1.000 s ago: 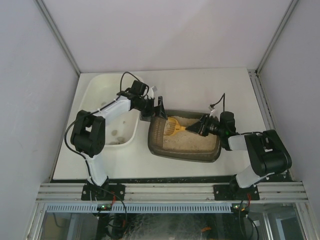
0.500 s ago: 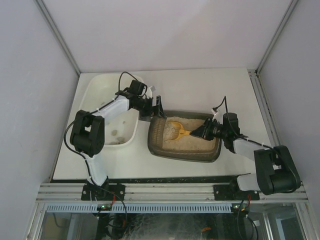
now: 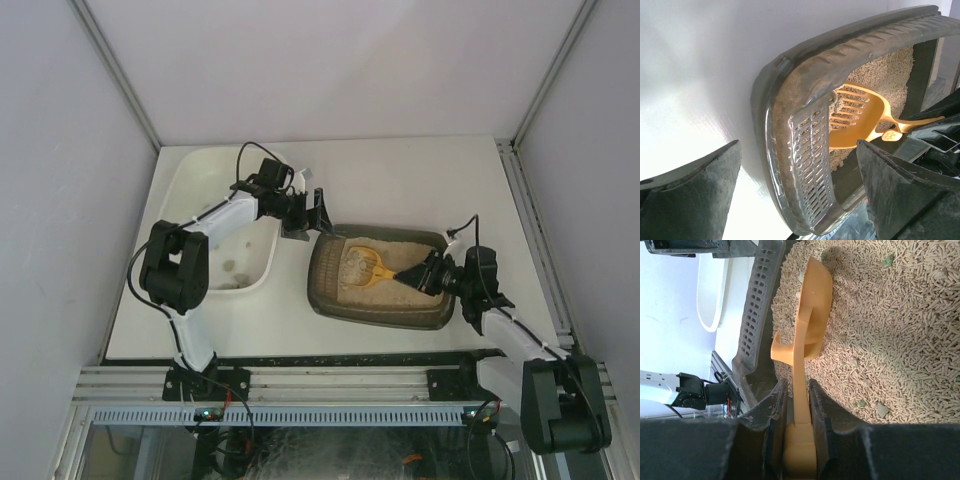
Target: Clean the litter box
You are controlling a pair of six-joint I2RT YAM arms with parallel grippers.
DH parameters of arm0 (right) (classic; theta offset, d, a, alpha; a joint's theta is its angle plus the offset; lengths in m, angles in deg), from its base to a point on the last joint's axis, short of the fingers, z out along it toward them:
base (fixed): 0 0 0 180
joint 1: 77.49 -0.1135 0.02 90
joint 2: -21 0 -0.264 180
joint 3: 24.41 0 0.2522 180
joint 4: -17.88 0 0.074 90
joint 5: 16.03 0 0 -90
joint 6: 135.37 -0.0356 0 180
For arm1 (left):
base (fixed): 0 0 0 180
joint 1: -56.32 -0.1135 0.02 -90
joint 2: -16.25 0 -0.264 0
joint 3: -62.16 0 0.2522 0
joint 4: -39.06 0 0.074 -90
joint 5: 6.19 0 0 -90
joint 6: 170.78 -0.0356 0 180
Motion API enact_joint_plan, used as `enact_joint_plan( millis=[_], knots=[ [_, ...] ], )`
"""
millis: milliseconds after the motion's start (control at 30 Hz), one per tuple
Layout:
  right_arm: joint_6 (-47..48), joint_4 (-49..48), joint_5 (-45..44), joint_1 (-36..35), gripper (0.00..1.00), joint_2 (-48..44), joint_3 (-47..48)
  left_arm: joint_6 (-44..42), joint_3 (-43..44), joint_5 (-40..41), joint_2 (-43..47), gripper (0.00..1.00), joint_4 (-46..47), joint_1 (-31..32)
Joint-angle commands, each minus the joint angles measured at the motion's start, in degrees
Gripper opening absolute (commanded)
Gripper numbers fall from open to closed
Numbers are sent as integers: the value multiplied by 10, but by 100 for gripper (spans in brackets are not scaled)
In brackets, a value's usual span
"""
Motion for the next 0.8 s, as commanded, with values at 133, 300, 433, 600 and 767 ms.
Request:
enact_joint_plan(
  millis=[133, 300, 433, 600, 767],
  knots=[
    [-29, 12, -3, 40, 0, -64, -17, -13, 29, -8, 34, 100, 18, -2],
    [-27, 19, -3, 44, 0, -66, -13, -12, 25, -7, 35, 100, 18, -2],
    [-33, 20, 0, 49, 0, -75, -8, -15, 21, -4, 39, 100, 18, -2],
    [-24, 59, 3, 58, 0, -102, 10, -19, 18, -3, 43, 100, 15, -3],
    [-38, 61, 20, 72, 0, -118, 17, -19, 16, -3, 42, 100, 15, -4]
  ],
)
